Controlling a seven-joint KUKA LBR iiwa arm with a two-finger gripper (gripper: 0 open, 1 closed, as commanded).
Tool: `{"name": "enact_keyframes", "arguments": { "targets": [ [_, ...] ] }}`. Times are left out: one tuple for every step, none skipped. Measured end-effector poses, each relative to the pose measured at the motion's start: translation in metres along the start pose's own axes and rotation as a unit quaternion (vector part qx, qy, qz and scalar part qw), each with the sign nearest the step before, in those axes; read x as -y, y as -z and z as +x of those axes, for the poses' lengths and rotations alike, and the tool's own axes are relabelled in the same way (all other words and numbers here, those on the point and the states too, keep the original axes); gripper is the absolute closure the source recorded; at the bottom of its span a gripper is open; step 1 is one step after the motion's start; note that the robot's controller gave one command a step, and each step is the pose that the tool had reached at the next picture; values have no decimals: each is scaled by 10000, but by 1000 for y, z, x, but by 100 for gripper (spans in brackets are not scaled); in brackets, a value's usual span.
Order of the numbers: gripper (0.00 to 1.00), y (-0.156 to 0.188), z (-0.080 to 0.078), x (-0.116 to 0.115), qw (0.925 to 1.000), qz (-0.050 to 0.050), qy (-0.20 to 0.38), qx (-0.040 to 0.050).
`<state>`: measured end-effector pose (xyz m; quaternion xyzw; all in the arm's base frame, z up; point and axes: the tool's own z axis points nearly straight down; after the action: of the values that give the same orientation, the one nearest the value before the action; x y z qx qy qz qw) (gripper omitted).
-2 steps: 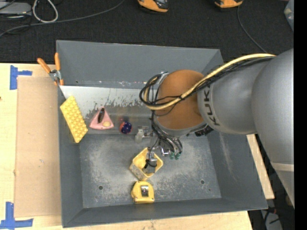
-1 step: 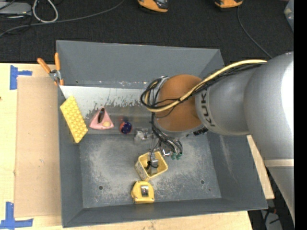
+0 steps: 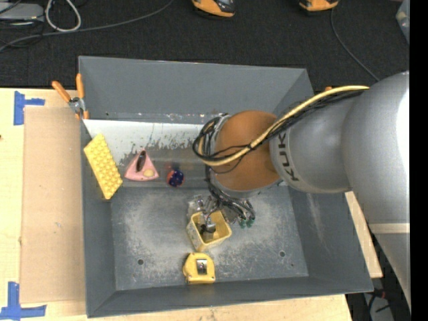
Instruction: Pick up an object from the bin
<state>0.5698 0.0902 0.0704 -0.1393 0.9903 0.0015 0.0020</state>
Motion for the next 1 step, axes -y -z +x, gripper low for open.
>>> {"name": "enact_keyframes", "arguments": {
  "targets": [
    [100,0,0,0,10000,-1,-2,0]
  ]
}}
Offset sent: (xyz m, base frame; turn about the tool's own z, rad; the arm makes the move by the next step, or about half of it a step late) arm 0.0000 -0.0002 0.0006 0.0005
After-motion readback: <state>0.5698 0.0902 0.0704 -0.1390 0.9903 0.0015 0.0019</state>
